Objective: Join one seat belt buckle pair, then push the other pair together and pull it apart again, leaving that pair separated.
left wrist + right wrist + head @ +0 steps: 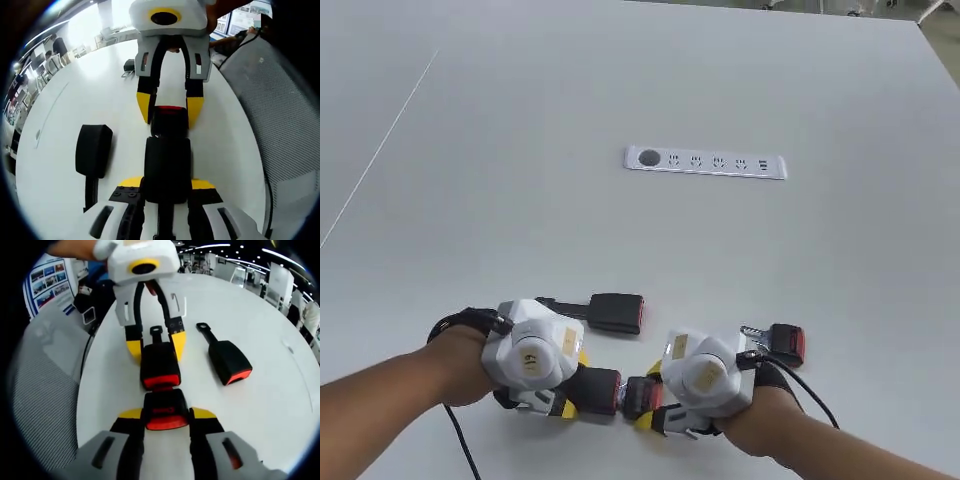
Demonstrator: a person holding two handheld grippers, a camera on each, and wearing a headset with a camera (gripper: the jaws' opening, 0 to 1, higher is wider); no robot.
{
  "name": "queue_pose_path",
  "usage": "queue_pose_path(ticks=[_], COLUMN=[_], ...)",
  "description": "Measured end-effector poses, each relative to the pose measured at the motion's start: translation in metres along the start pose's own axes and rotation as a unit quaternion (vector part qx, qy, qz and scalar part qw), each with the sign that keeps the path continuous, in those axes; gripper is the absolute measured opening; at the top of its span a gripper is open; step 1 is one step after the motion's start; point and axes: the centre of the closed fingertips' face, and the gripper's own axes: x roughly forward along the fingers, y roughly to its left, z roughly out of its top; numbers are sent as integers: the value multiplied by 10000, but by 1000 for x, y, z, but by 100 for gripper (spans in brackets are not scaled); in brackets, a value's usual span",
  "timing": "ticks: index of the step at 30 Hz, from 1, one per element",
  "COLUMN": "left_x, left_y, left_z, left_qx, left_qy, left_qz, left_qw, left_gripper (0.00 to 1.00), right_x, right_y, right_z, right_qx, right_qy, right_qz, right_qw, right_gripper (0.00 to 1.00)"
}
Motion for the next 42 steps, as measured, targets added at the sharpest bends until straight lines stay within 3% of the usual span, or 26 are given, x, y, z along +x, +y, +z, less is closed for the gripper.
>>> queue_pose_path(ticks=[5, 11, 13, 20, 42], left_x=[0, -1, -1, -2, -4], left_y=[0, -2, -4, -5, -7], left_z=[-1, -1, -3, -5, -4], left_qx=[17, 63, 197, 134, 223], left_qy=[17, -134, -150, -340, -451], left_qz=[-11, -16, -66, -53, -146], left_qw=[10000, 9999, 9997, 9993, 9986], left_gripper=[33, 33, 33, 32, 31], right_x=[-2, -4, -4, -6, -8], right_y=[1, 2, 3, 4, 3], right_z=[-2, -3, -3, -3, -5], right_qx=[-128, -215, -259, -538, -368], right_qy=[-33, -254, -286, -451, -715], right_qz=[-24, -114, -89, -212, -316], right_qw=[9999, 9994, 9992, 9973, 9963], right_gripper=[35, 35, 34, 34, 33])
